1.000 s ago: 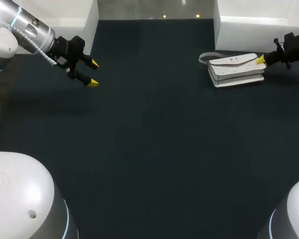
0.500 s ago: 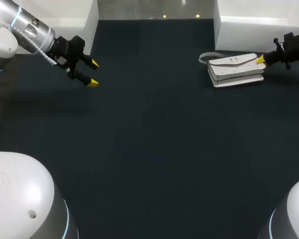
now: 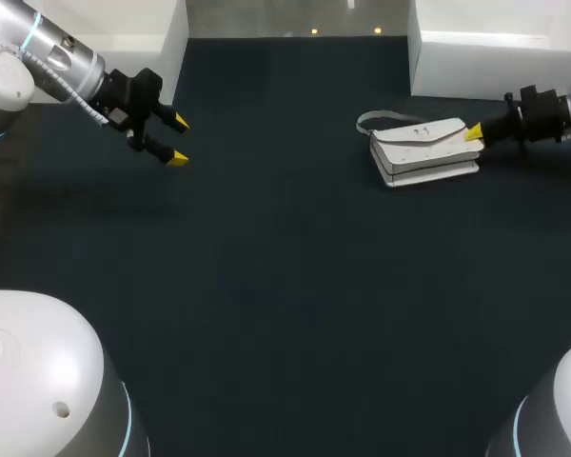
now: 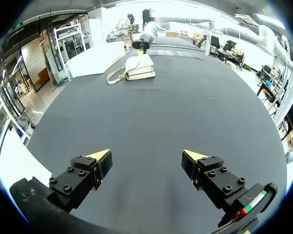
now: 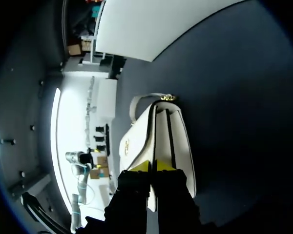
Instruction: Pick up the bag, open it, inspect its contents, close it, and place it on the opposite side
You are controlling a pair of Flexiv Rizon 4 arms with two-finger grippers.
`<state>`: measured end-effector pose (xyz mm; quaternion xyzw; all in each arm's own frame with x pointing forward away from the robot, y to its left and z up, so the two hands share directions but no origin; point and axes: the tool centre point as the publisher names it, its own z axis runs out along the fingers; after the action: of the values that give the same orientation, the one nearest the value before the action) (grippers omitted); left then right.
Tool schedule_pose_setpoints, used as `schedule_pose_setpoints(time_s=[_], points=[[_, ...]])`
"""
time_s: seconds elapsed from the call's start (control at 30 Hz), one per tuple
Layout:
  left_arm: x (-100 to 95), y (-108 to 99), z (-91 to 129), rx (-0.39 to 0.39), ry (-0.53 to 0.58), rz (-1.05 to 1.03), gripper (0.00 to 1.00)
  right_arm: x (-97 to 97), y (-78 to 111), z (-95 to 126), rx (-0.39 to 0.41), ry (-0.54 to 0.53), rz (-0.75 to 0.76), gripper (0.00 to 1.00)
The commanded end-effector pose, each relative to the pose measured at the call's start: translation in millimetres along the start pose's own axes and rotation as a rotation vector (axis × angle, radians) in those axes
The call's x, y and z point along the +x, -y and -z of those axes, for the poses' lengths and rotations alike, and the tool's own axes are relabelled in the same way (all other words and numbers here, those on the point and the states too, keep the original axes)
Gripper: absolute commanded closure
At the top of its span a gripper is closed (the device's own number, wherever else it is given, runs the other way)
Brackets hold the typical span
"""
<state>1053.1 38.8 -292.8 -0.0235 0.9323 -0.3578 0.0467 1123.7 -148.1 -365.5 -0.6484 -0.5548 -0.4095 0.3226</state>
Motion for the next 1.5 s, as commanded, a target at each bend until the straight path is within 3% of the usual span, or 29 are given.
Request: schedule_pose_setpoints(time_s=[0.03,0.47,0.93,1.27,1.5], points=[[-0.3,-1,-1,0.003,0.001,-0.001,0.0,9.5,26.3,-16,-0.21,0.02,0.001,1.0],[-0.3,-1,-1,0.003,0.001,-0.001,0.0,34.8,57.5,-42,-0.299,0.053,0.02,1.0],[-0.3,-1,-1,0.003,0.001,-0.001,0.0,39.2,83.4,-60,-0.364,0.087,-0.02,1.0],[-0.3,-1,-1,0.003,0.001,-0.001,0.0,42.6,92.0,-75,-0.316,0.083,-0.029,1.0],[-0.3,-1,-1,0.003,0.001,-0.001,0.0,43.2,93.3,-85,-0.227,0.087,-0.047,1.0]])
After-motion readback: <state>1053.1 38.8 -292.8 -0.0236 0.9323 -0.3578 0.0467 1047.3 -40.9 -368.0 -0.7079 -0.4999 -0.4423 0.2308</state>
